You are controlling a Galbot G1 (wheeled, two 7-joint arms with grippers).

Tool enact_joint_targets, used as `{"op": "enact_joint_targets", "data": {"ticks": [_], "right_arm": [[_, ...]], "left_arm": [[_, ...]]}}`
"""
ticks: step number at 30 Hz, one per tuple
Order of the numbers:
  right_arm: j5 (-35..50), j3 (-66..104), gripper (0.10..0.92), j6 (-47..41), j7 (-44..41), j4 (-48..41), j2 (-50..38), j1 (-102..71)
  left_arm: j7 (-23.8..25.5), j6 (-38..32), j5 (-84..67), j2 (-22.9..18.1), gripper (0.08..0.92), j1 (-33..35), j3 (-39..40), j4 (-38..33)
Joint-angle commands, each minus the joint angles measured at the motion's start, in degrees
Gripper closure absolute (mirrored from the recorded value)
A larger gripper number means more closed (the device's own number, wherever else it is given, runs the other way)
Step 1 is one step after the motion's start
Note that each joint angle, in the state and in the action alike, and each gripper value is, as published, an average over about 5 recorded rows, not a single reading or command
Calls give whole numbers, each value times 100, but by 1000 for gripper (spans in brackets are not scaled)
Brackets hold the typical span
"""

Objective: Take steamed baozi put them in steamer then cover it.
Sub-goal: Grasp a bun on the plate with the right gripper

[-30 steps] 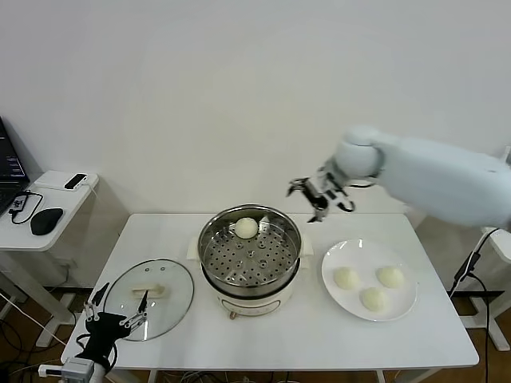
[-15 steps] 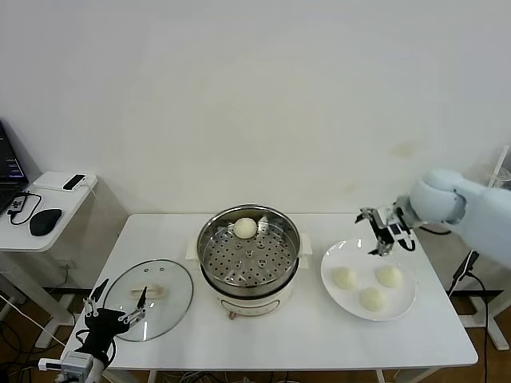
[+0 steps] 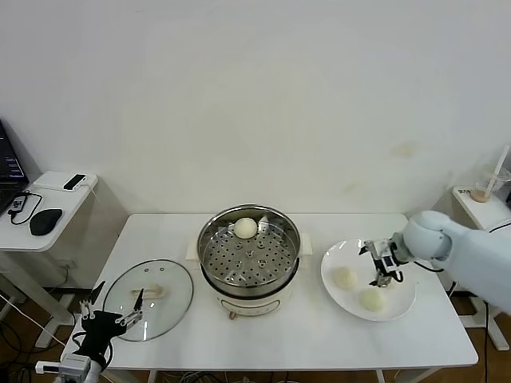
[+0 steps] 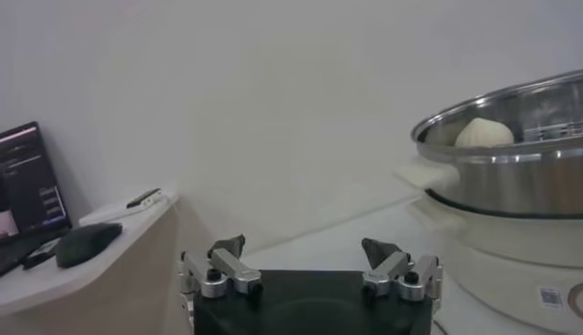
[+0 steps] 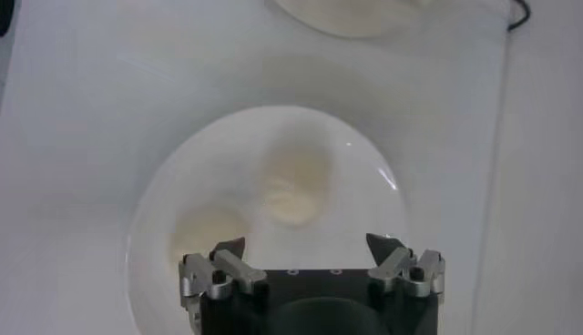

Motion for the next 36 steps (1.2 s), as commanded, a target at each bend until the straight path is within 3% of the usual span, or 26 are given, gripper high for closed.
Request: {"op": "enact_joint_targets", "data": {"ticks": [1,24,36], "right_arm": [[-139,366,203,-68,11,-652,639,-609],[-331,389,219,-79,40,-1407,1255,-617],[-272,356,425,-101,-167,-1352,1213,-413]], "left_arm": [[-1,-12,2,1,177,-5,-35,29],[3,-11,-5,4,177,-43,-46,62],[3,-8,-15,-2,177,-7,-88,5]]}}
